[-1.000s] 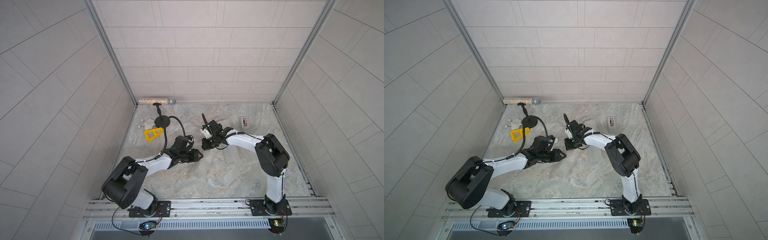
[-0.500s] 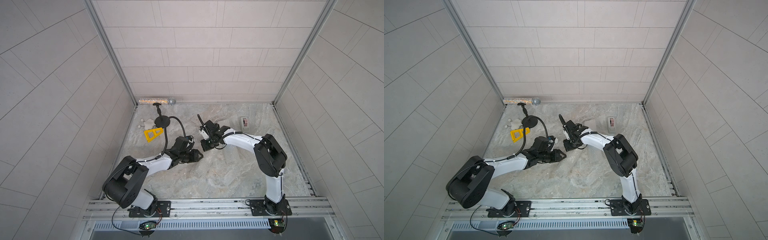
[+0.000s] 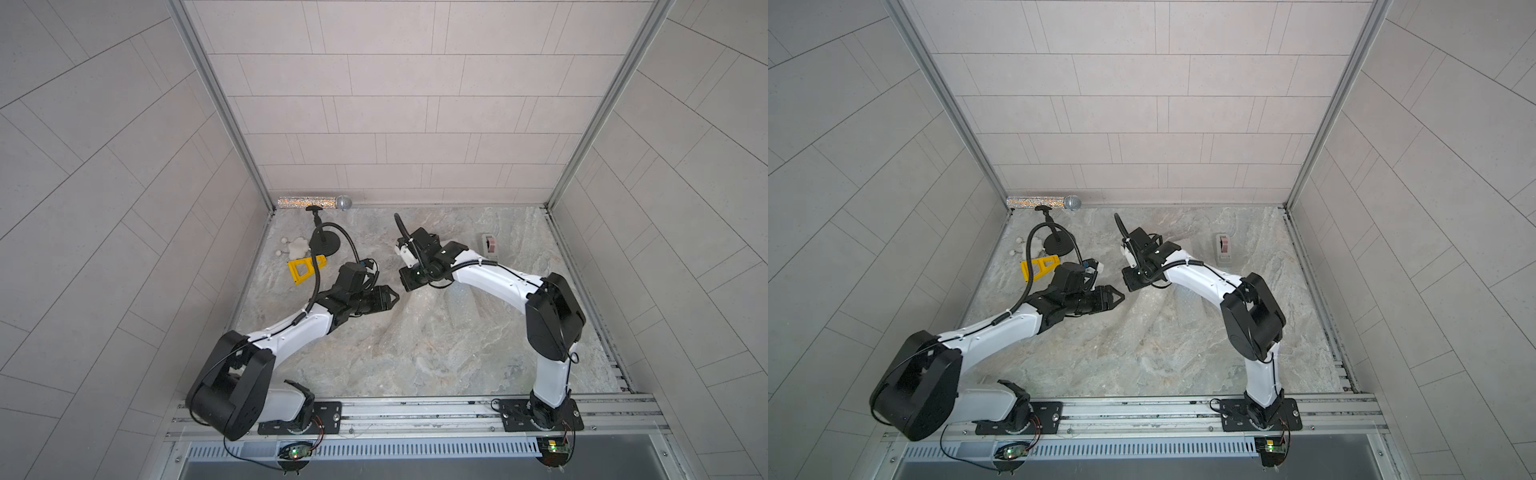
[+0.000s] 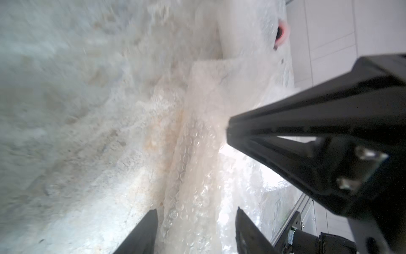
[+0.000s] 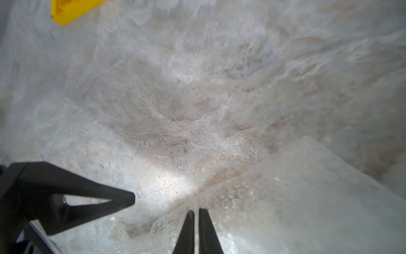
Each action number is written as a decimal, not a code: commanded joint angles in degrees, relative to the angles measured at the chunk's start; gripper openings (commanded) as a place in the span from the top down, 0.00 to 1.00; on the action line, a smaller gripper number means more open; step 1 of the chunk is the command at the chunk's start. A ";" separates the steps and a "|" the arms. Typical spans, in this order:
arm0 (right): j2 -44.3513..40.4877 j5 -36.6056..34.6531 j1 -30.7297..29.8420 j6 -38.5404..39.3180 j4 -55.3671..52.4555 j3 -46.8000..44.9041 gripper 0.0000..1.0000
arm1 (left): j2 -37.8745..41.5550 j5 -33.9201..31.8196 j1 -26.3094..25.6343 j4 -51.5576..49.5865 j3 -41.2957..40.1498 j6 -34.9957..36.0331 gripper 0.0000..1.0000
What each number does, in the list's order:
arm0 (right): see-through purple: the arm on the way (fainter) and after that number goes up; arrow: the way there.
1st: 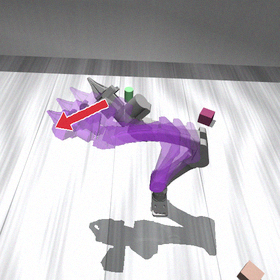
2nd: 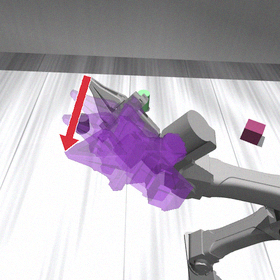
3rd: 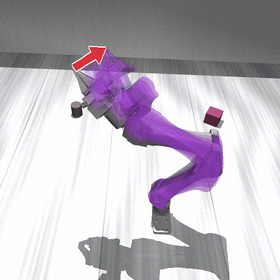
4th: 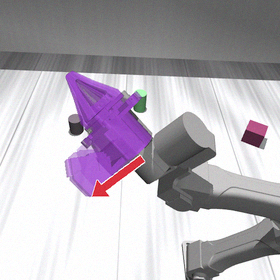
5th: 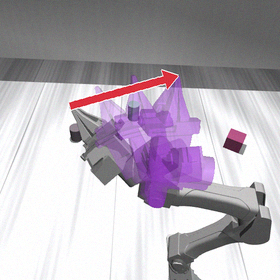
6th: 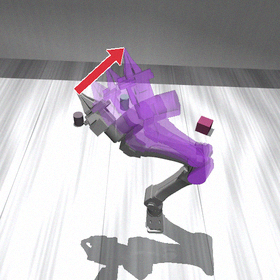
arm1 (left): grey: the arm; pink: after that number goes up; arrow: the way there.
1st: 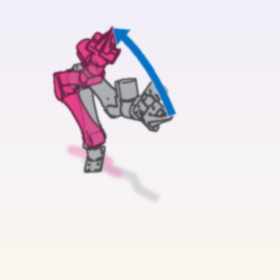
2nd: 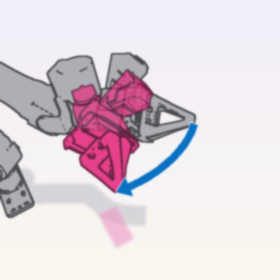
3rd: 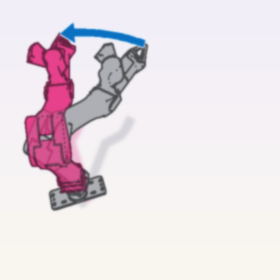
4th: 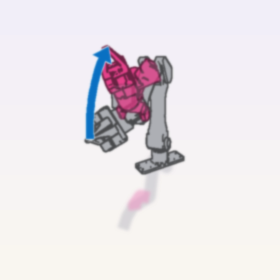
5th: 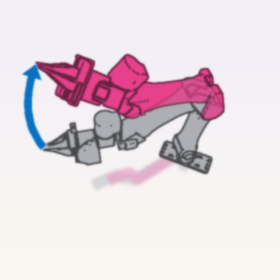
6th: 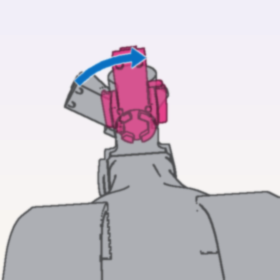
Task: Wrap vases in bubble wrap
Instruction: Stick the tape on the bubble wrap, then reset both arms
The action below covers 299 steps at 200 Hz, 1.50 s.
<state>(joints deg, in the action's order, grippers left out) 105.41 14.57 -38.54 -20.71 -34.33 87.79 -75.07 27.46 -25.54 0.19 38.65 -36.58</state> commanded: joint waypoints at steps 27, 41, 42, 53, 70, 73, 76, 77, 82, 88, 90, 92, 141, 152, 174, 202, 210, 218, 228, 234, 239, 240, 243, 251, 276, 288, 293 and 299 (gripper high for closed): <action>-19.15 -12.85 12.92 1.94 1.42 -9.48 0.73 | 10.73 -16.78 10.04 -10.88 2.47 1.48 0.20; -25.22 -21.15 18.60 2.51 6.48 -17.99 0.66 | 11.85 -27.27 14.20 -15.71 3.31 1.60 0.11; -25.67 -21.46 19.03 2.56 7.17 -18.35 0.65 | 11.77 -28.07 14.55 -15.95 3.33 1.60 0.10; -30.03 -26.38 24.26 2.40 13.36 -26.62 0.56 | 10.94 -36.75 17.76 -17.53 3.42 0.98 0.01; -35.34 -30.49 32.58 0.11 22.80 -37.90 0.46 | 7.03 -44.91 23.01 -16.86 3.17 0.48 0.00; -35.95 -30.50 34.05 -0.40 24.59 -39.91 0.44 | 6.31 -45.98 23.96 -16.78 3.26 0.51 0.00; -36.50 -30.34 35.15 -0.47 26.37 -41.65 0.43 | 5.51 -47.06 24.51 -16.53 3.36 0.79 0.00; -36.72 -30.32 35.44 -0.30 27.67 -42.53 0.43 | 5.26 -47.37 24.63 -16.49 3.36 0.93 0.00; -37.35 -30.04 36.61 1.44 32.79 -46.41 0.41 | 4.01 -49.15 25.00 -15.26 3.21 2.01 0.00; -37.78 -30.22 37.35 3.08 38.06 -50.01 0.39 | 2.75 -51.04 25.11 -13.74 3.15 4.25 0.00; -37.85 -30.50 37.45 3.54 39.24 -51.05 0.38 | 2.36 -51.90 25.17 -13.31 3.13 4.94 0.00; -37.85 -30.86 37.48 3.94 40.54 -51.75 0.37 | 2.00 -52.73 25.18 -13.07 3.19 5.47 0.00; -32.29 -26.54 37.71 12.96 57.64 -63.18 0.25 | 1.52 -56.69 25.14 2.61 -4.49 18.79 0.00; -29.63 -23.85 37.72 14.31 58.50 -61.47 0.24 | 2.25 -54.50 25.18 12.20 -8.83 21.49 0.00; -25.22 -21.04 38.00 17.18 67.67 -61.73 0.20 | 0.05 -47.44 25.03 39.33 -19.13 28.55 0.00; -17.76 -14.42 39.12 17.97 81.65 -63.88 0.09 | -8.19 -41.09 25.15 59.14 -23.65 32.10 0.00; -17.61 -13.82 38.67 19.12 83.23 -64.15 0.08 | -11.04 -39.55 25.12 60.18 -23.20 32.05 0.00; -18.87 -14.44 38.54 19.75 79.91 -63.81 0.05 | -14.42 -38.34 25.11 63.52 -23.06 32.70 0.00; -18.34 -16.90 38.50 18.84 78.42 -63.18 0.00 | -16.99 -38.72 25.12 67.97 -23.26 33.35 0.00; -17.89 -18.57 38.17 18.66 80.62 -64.00 0.00 | -15.09 -39.73 25.13 62.43 -22.25 32.30 0.00; -17.49 -19.20 37.73 18.87 83.15 -65.32 0.00 | -13.77 -41.68 25.13 57.28 -19.87 31.03 0.00; -17.33 -19.21 37.66 18.82 83.57 -65.53 0.00 | -13.65 -41.86 25.16 56.19 -19.68 30.81 0.00; -16.71 -18.57 37.55 19.39 85.18 -66.21 0.01 | -13.15 -42.59 25.18 53.42 -18.55 30.41 0.00; -14.43 -16.38 37.49 20.03 91.99 -67.45 0.01 | -12.77 -41.12 25.18 48.51 -16.29 31.55 0.00; -16.73 -15.69 37.49 20.72 85.13 -65.89 0.00 | -15.64 -40.90 24.84 55.57 -17.72 32.70 0.00; -15.23 -16.41 37.55 19.87 90.49 -67.27 0.00 | -15.06 -40.50 24.86 55.33 -17.90 32.68 0.00; -14.88 -16.10 37.43 20.07 91.31 -67.29 0.01 | -14.42 -40.47 24.92 53.70 -17.68 32.49 0.00; -15.63 -16.04 37.45 20.41 89.15 -66.96 0.01 | -14.16 -40.58 24.88 53.01 -17.48 32.40 0.00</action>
<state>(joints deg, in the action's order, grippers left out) 89.52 -1.89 -0.82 -1.78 51.27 21.06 -89.69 -13.21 -0.43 53.32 21.52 -5.04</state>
